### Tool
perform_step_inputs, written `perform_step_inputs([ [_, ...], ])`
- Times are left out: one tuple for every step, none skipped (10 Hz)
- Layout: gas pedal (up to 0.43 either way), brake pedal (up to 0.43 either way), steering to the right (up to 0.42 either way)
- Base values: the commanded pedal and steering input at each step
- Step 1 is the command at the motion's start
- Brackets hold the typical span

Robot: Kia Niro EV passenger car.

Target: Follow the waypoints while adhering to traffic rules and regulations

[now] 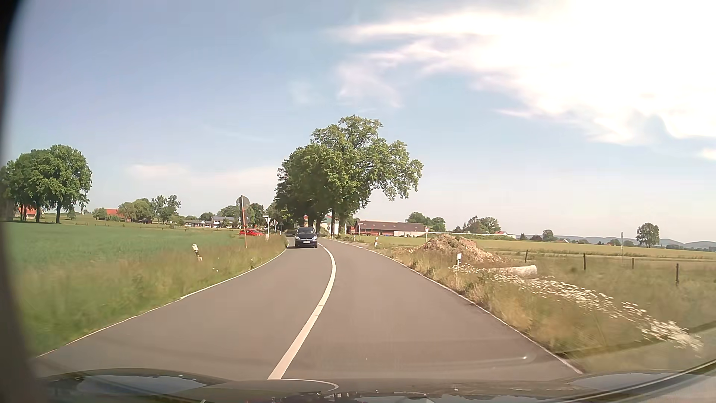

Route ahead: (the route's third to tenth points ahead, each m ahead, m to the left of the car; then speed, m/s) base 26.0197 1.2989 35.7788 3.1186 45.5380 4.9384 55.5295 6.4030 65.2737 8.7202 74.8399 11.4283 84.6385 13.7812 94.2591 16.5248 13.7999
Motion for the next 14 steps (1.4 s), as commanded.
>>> perform_step_inputs([
  [0.087, 0.0, -0.023],
  [0.087, 0.0, -0.022],
  [0.087, 0.0, -0.021],
  [0.087, 0.0, -0.02],
  [0.087, 0.0, -0.019],
  [0.087, 0.0, -0.018],
  [0.087, 0.0, -0.018],
  [0.087, 0.0, -0.018],
  [0.087, 0.0, -0.018],
  [0.087, 0.0, -0.018],
  [0.087, 0.0, -0.018],
  [0.087, 0.0, -0.018],
  [0.098, 0.0, -0.018],
  [0.098, 0.0, -0.018],
])
